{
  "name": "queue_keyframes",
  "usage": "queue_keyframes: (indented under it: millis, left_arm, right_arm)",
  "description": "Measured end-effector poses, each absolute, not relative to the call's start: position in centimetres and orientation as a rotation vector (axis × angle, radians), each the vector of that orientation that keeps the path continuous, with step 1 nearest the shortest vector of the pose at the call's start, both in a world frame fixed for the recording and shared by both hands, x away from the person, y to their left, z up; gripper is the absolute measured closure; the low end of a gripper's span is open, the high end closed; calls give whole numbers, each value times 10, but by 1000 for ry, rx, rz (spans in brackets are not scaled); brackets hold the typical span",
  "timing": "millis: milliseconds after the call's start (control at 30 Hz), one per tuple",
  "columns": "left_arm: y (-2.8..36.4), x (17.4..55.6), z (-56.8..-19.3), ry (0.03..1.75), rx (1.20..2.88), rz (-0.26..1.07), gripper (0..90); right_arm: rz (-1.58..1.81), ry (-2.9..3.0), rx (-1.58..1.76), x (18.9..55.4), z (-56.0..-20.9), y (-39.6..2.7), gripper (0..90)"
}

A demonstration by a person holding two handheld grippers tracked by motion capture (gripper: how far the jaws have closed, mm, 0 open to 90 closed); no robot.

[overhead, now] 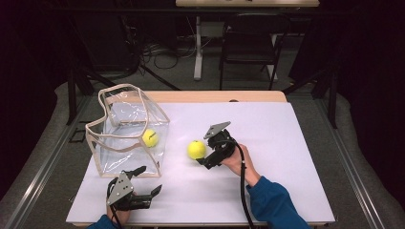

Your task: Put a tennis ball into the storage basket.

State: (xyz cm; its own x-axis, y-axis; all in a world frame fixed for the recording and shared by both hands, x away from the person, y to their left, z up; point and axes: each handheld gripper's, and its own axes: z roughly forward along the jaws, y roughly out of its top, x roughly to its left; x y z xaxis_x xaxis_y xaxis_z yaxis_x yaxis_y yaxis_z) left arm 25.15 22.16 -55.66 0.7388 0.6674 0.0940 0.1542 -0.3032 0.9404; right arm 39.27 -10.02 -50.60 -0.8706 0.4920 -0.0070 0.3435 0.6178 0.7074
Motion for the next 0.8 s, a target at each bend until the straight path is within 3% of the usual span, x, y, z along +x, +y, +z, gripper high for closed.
queue_keyframes:
  millis: [800]
  left_arm:
    - [219, 250, -556, 635, 1849, 591, 158]
  right_arm:
    - [1059, 2642, 720, 398, -517, -93, 0]
